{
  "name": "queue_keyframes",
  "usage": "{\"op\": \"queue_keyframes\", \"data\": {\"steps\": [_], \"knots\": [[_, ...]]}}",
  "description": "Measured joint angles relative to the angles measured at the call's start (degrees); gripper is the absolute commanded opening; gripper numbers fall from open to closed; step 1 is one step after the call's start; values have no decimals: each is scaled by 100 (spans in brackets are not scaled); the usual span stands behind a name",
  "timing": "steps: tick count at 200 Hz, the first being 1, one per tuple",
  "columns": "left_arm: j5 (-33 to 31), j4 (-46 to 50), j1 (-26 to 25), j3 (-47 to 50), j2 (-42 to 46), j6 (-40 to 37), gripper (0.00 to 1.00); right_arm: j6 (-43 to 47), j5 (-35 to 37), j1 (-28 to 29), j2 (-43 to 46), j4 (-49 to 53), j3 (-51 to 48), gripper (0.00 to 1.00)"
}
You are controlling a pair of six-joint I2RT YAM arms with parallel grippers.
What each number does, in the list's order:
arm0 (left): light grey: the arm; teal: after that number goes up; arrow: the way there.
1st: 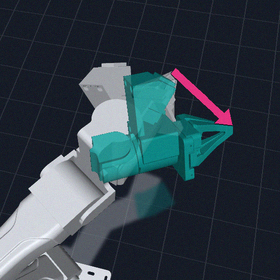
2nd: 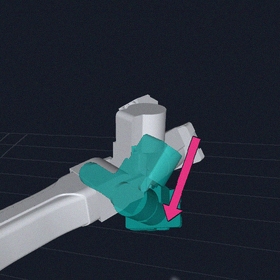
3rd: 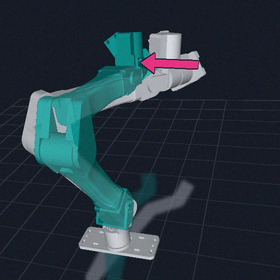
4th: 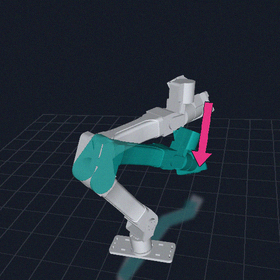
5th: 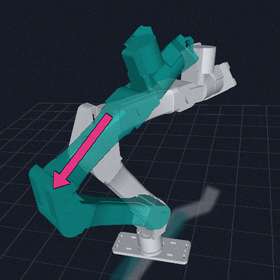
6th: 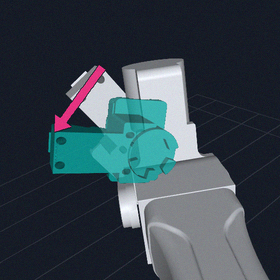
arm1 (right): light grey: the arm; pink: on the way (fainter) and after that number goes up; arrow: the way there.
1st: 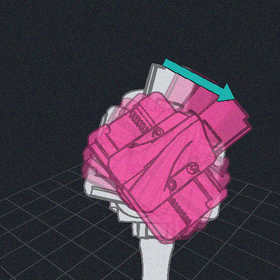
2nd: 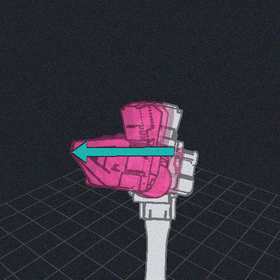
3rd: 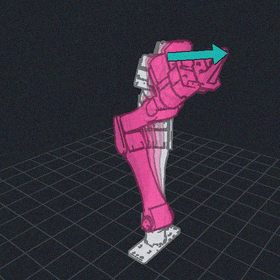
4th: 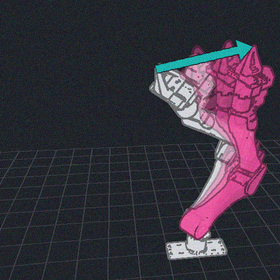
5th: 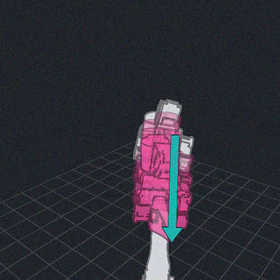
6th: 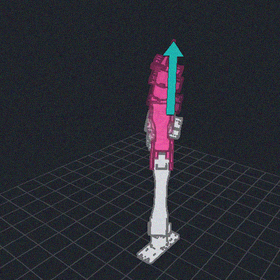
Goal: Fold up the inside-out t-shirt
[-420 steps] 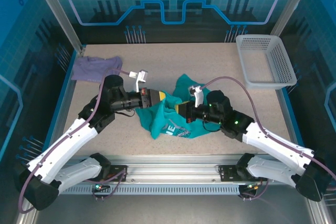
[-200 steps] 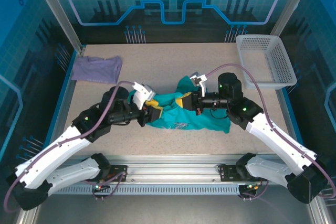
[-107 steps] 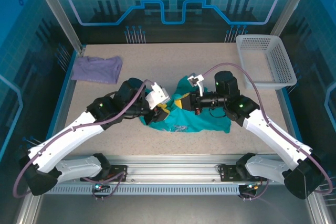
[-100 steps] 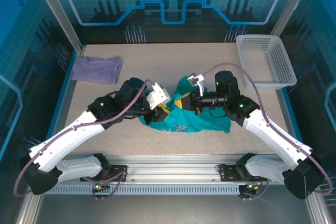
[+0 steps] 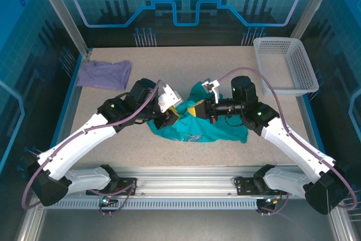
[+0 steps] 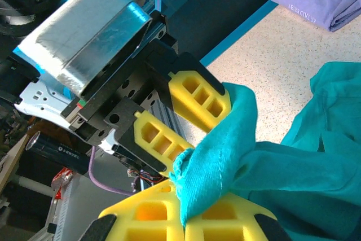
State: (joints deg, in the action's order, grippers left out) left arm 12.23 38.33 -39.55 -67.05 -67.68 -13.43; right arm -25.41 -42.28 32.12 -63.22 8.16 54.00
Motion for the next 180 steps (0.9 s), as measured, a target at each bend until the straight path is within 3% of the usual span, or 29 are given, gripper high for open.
{"op": "queue_keyframes", "data": {"steps": [72, 93, 111, 148, 180], "knots": [[498, 98, 2, -129, -321, -11, 27, -2, 0, -4, 0, -7, 0, 0], [671, 136, 2, -162, -378, -31, 19, -2, 2, -4, 0, -7, 0, 0], [835, 190, 2, -162, -396, -33, 0, -2, 2, -28, 0, -4, 0, 0], [1032, 184, 2, -151, -348, 48, 0, -2, 46, -243, 85, 4, -2, 0], [1298, -330, 48, 157, 313, 380, 0, -4, 92, -293, 184, 0, -57, 0]]}}
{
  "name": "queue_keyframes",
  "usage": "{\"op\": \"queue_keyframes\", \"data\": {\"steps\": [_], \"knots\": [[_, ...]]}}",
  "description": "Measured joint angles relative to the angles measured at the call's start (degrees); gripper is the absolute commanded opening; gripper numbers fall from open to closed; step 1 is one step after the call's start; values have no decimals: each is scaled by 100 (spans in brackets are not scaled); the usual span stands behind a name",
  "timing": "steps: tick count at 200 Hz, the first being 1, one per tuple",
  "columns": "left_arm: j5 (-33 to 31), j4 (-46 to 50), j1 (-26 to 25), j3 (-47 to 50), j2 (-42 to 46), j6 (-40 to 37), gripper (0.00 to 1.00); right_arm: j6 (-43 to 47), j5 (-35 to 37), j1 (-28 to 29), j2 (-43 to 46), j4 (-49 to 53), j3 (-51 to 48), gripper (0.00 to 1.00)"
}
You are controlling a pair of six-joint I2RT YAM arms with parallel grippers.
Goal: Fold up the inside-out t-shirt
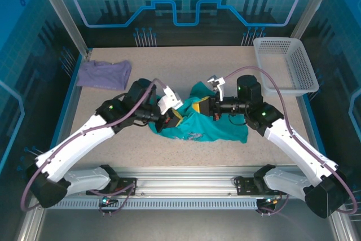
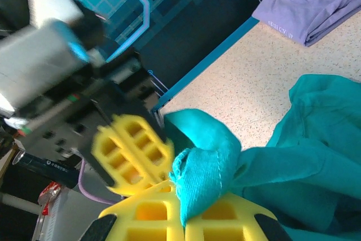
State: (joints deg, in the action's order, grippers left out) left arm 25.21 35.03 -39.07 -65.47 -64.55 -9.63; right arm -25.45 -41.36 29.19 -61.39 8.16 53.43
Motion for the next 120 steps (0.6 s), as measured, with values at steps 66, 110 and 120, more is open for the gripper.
{"op": "queue_keyframes", "data": {"steps": [66, 110, 120], "knots": [[400, -844, 35, 299, 699, 372, 0, -111, 190, 13, 13, 0, -105, 11], [509, -614, -87, 492, 723, 46, 0, -315, 586, 15, -35, 170, -105, 27], [496, -518, -201, 492, 717, -61, 0, -332, 682, 13, -48, 225, -105, 30]]}}
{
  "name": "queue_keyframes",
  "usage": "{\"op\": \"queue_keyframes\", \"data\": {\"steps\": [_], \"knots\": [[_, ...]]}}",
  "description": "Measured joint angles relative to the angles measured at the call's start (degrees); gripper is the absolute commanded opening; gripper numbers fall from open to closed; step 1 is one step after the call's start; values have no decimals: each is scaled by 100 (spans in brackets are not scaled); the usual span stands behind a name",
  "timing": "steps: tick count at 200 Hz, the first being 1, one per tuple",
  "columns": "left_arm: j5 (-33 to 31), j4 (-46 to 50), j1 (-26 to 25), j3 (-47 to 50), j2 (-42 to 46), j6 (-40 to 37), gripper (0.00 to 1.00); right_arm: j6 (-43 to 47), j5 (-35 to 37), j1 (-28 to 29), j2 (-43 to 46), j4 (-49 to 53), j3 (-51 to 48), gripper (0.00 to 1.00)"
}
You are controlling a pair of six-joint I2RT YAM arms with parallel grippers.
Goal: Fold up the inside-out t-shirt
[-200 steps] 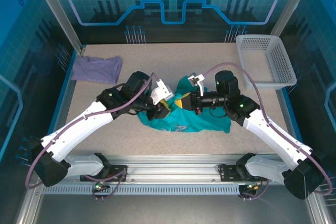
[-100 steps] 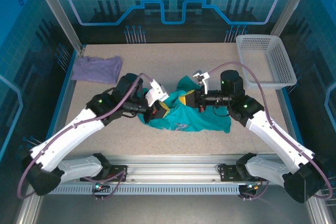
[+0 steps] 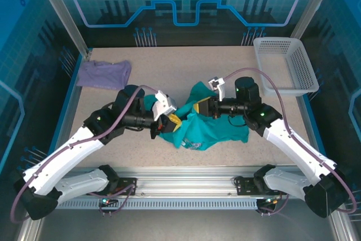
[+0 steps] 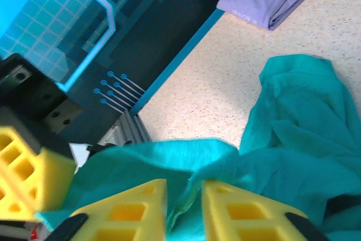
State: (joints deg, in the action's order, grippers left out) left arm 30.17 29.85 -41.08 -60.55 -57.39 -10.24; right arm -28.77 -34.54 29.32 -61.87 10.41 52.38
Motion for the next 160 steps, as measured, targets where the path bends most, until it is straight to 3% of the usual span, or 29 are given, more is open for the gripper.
{"op": "queue_keyframes", "data": {"steps": [64, 120, 138, 160], "knots": [[-103, 199, -164, 79, 2, -238, 0, 575, 1266, 35, 57, 1161, 76, 54], [-229, 295, -133, 205, 422, -420, 0, 977, 343, 188, -450, 605, -514, 72], [-273, 310, -81, 203, 426, -490, 0, 1040, -92, 221, -774, 227, -577, 69], [-387, 356, 11, 205, 437, -520, 0, 1010, -546, 293, -1008, -319, -623, 38]]}}
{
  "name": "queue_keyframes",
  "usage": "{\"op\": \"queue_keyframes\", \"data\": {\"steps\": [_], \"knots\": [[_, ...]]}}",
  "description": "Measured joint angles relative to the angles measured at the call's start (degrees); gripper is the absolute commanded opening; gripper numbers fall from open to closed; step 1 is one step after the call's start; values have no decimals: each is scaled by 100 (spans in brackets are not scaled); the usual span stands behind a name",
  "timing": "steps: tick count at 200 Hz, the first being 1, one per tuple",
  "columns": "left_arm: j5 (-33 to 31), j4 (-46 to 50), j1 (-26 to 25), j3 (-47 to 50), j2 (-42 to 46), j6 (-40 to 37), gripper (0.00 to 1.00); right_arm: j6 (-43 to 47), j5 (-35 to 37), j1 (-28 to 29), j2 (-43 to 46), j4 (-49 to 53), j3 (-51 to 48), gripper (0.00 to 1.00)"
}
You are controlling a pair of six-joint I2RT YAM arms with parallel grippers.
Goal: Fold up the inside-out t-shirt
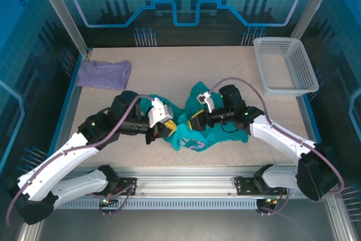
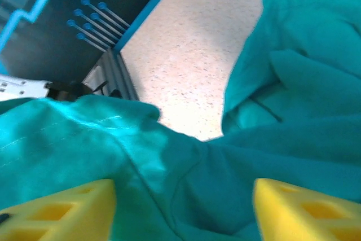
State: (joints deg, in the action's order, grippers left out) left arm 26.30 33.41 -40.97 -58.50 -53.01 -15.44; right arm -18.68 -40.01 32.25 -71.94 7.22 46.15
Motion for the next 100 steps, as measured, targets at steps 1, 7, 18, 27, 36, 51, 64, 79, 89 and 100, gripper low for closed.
{"op": "queue_keyframes", "data": {"steps": [1, 7, 18, 27, 36, 51, 64, 79, 89, 100], "knots": [[-7, 2, 7, 0, 2, 0, 0, -31, -26, 4, -9, -31, -2, 36], [-39, 17, 37, -2, 17, -2, 0, -50, -114, 11, -31, -155, -9, 29], [-103, 33, 101, 0, 59, -2, 0, -151, -236, 24, -46, -354, -22, 17], [-129, 33, 160, 0, 105, 0, 0, -146, -273, 26, -42, -520, -31, 4], [-142, 28, 210, 0, 153, 2, 0, -229, -267, 22, -39, -608, -39, 0], [-142, 11, 273, 0, 219, 9, 0, -304, -138, -13, 9, -643, -46, 0], [-138, -35, 302, 0, 247, 44, 0, -400, 210, -105, 142, -562, -48, 0], [-114, -114, 306, 0, 245, 90, 0, -472, 933, -251, 448, -210, -46, 0], [-98, -157, 306, 0, 238, 157, 0, -516, 1484, -323, 697, 37, -48, 0], [-96, -205, 306, 0, 225, 199, 0, -535, 2044, -354, 1025, 210, -96, 0]]}}
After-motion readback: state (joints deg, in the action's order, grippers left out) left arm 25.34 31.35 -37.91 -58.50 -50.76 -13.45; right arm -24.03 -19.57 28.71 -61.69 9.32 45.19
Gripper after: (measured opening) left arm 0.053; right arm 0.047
